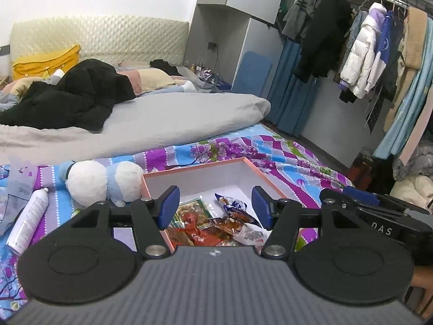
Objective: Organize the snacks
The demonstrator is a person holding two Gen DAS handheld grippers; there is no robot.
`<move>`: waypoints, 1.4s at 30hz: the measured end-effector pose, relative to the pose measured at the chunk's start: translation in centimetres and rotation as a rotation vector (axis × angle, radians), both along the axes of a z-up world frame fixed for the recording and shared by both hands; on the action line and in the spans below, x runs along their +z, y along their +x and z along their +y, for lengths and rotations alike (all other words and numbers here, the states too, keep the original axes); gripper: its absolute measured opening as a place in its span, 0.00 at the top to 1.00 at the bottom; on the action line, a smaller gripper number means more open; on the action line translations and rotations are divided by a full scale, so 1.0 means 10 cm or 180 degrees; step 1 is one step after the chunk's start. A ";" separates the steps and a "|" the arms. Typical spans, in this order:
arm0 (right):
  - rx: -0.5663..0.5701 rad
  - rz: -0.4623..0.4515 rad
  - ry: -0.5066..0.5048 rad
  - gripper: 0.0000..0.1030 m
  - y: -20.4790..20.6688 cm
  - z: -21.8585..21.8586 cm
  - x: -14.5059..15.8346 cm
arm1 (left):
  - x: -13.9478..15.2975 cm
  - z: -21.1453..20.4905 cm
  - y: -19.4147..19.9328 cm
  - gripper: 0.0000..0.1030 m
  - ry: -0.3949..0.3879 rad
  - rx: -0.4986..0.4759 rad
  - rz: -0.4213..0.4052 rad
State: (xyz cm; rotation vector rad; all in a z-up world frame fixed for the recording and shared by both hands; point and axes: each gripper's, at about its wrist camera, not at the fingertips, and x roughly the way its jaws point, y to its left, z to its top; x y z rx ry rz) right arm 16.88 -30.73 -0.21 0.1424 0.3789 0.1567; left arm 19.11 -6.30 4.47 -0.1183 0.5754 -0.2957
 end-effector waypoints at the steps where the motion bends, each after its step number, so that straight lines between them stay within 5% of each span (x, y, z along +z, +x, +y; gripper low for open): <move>1: 0.0013 -0.0004 0.0002 0.39 -0.06 0.01 0.00 | 0.01 0.00 -0.07 0.37 0.0007 -0.0001 -0.0012; 30: 0.0035 0.0091 0.0044 0.39 -1.15 -0.04 -0.30 | -0.32 0.08 -1.40 0.37 -0.0059 0.0167 0.0076; 35: 0.0002 0.0091 0.0100 0.39 -1.19 -0.06 -0.36 | -0.33 0.05 -1.50 0.33 -0.0058 0.0117 0.0097; 38: -0.0037 0.0084 0.0094 0.39 -1.19 -0.08 -0.36 | -0.35 0.03 -1.49 0.18 -0.0033 0.0153 0.0092; 40: -0.0039 0.0084 0.0111 0.31 -1.18 -0.11 -0.35 | -0.33 0.04 -1.48 0.04 -0.0025 0.0255 0.0042; 42: -0.0049 0.0073 0.0103 0.03 -1.19 -0.12 -0.36 | -0.32 0.07 -1.46 0.00 -0.0073 0.0325 0.0035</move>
